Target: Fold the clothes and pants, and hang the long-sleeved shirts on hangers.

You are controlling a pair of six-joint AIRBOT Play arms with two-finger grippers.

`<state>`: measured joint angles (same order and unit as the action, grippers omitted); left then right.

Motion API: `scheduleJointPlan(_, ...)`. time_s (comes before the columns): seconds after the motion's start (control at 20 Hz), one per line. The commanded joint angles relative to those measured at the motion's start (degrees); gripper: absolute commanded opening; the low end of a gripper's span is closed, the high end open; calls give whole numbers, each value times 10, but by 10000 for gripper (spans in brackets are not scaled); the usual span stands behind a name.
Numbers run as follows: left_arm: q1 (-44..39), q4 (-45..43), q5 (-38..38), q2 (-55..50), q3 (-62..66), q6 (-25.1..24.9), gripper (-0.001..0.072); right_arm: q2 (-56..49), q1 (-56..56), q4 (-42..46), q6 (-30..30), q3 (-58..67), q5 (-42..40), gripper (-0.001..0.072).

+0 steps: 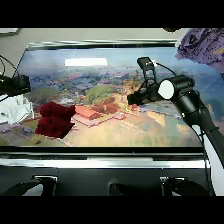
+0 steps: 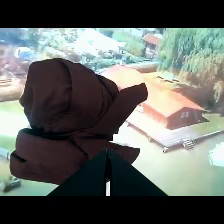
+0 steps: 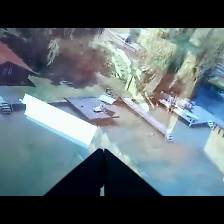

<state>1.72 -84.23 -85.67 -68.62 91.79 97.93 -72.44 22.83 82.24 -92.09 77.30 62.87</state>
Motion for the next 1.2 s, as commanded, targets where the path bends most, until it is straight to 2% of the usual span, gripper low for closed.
scheduleJointPlan(0.0,0,0,0,0,0,0,20,0,0,0,0,1,0,28)
scheduleJointPlan(1.15,0,0,28,-1,0,-4,20,0,0,0,0,1,0,28)
